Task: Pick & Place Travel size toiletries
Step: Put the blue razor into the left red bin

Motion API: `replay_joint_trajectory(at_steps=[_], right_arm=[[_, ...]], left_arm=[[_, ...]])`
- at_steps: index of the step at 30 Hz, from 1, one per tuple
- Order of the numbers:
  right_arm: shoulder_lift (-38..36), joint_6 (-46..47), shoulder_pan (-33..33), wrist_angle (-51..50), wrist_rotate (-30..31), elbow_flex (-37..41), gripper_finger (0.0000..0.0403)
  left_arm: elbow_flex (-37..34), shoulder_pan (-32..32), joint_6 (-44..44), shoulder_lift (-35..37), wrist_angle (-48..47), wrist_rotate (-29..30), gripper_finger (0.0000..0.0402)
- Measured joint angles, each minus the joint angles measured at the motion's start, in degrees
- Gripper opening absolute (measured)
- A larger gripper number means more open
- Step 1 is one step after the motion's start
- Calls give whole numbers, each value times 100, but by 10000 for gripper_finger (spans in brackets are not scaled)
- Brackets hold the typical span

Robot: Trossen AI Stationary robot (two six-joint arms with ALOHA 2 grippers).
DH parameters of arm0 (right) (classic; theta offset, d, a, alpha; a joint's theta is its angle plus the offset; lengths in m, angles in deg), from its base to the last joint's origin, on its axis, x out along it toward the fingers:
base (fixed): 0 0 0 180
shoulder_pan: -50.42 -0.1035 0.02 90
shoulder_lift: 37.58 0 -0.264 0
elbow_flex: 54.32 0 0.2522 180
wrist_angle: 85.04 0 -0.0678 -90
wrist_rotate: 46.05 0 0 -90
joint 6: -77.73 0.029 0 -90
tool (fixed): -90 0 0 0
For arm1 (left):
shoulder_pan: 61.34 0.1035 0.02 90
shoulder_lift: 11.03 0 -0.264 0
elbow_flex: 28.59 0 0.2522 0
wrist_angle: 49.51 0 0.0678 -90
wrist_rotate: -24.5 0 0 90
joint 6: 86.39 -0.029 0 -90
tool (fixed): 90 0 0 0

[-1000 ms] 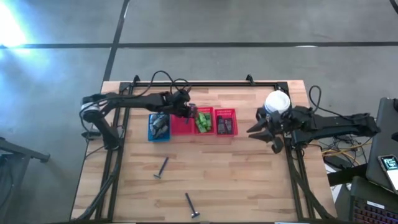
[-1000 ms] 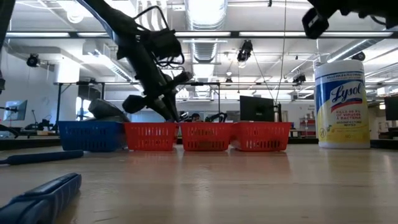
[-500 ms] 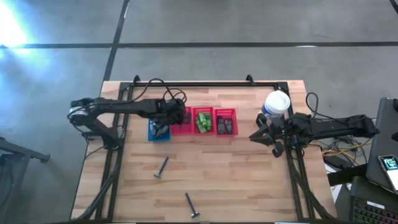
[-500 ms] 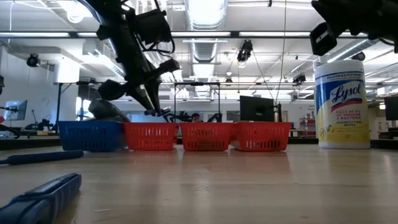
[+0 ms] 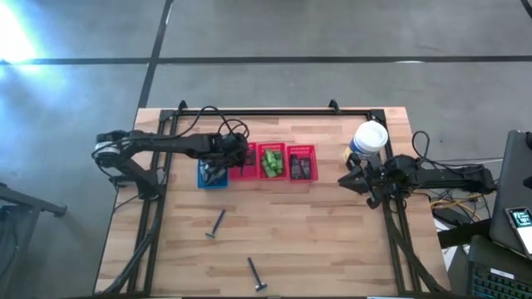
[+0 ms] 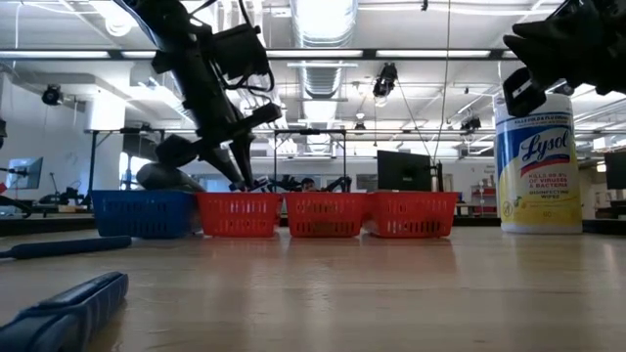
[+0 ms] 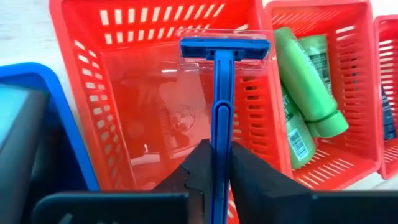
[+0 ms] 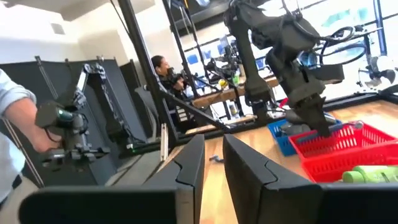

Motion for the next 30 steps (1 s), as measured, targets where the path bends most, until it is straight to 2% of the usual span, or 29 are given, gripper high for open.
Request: replay_joint_trajectory(at_steps=[16,24,30], right_arm=[[57,0,-2,-87,-7,0,110],[-11,-4,-2,-143,-11,0,132],[-876,-4,7,-736,-17,4,147]], left_arm=[[52,1,57,40,74,220,154],[251,0,-694,661,-6,307,165],[286,-2,-866,1268,-341,818,165]])
